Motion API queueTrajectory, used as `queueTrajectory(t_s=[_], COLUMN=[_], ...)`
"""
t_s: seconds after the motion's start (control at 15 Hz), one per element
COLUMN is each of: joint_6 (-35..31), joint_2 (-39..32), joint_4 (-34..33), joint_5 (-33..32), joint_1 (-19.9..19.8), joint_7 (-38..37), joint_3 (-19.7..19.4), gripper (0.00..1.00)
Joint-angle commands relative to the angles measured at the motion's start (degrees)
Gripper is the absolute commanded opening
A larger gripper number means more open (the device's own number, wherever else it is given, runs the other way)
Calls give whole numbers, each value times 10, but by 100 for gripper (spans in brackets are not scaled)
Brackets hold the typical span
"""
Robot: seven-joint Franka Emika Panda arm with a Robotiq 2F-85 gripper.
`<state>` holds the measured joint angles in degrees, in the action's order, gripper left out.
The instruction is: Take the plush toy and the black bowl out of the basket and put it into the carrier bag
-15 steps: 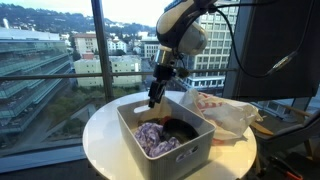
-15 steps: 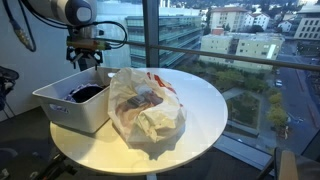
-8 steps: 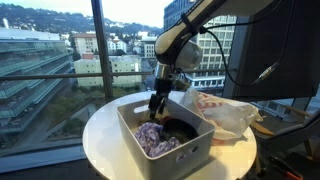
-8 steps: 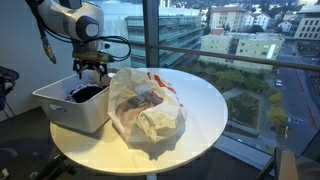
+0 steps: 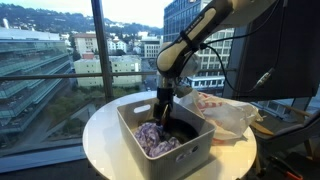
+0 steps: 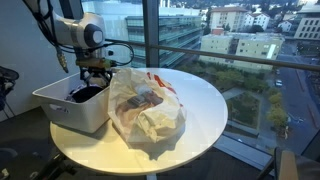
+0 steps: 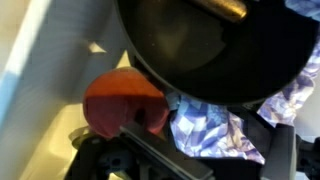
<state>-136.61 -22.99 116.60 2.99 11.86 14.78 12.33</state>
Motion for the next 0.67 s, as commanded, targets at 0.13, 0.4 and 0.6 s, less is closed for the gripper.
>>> queueTrajectory(t_s=[0.13,0.4,0.6], joint_6=[-2,6,0], joint_2=[-7,-31,-60], joint_4=[-19,-37,-54], joint_5=[-140,-194,-205], joint_1=[47,55,51], joint_7=[-107,-149,-144], joint_3=[-38,-50,-56], gripper=[100,100,100])
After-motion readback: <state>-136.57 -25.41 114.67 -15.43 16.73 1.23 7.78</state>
